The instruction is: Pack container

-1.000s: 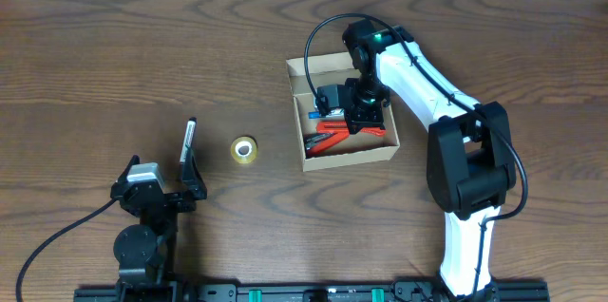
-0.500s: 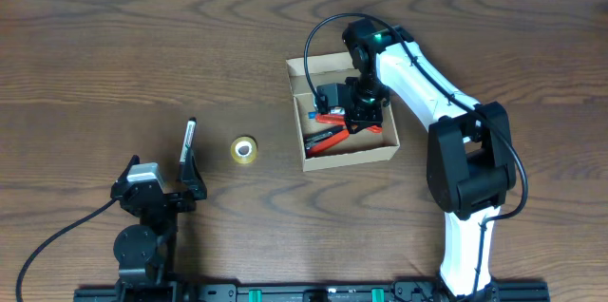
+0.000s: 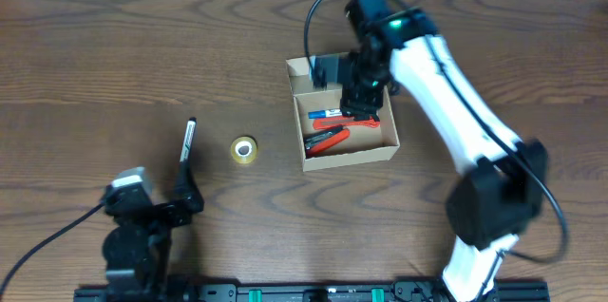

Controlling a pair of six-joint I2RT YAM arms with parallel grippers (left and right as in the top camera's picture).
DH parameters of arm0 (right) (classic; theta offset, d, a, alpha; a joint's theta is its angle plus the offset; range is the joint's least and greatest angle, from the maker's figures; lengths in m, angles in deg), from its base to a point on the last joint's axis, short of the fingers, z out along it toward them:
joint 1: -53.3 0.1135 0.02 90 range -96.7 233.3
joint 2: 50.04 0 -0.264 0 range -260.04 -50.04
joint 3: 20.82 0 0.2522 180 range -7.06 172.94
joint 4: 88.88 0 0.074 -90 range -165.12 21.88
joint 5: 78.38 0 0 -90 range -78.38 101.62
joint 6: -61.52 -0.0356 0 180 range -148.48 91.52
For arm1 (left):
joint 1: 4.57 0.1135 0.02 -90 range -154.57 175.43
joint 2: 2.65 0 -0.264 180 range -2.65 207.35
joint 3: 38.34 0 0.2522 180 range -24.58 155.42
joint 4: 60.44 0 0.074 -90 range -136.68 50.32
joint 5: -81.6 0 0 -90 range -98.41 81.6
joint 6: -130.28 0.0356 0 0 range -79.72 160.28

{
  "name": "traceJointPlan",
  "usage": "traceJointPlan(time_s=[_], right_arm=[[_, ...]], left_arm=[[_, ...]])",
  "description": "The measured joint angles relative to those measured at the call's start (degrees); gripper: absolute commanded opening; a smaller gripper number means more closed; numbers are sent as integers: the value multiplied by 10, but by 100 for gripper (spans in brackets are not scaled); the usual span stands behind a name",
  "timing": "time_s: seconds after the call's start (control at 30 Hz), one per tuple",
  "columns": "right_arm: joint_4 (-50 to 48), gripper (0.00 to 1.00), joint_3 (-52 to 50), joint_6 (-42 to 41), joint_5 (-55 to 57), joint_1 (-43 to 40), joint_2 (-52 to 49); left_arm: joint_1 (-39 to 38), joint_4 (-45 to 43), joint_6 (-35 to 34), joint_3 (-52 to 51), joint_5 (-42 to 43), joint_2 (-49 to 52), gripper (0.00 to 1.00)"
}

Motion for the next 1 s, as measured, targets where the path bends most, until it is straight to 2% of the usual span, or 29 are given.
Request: traceJointPlan(time_s=[0.1,0.17,0.27,0.37,0.43,0.5,0.67,0.77,1.0], right_arm=[[-4,99,28,-43,-1,-19,56],[-10,99,39,-75,-2,-43,88],[-15,99,45,-122,-1,-93,123],[-14,99,45,-165,0,-148,138],[-10,99,45,-187,1,-183,139],[-5,99,45,-206,1,-216,139],[2,99,45,-244,3,-281,139],[1,99,45,-254,3,-301,139],[-31,99,45,-290,26,-349,139]], left_arm=[[0,47,-30,93,-11,59,95],[0,42,-34,158,-12,115,95],[0,31,-15,258,15,216,95],[0,64,20,361,53,332,95],[0,109,39,413,68,394,95],[0,203,65,489,75,495,95],[-1,403,93,658,34,722,95],[-1,438,103,711,18,819,95],[-1,442,121,721,4,941,95]])
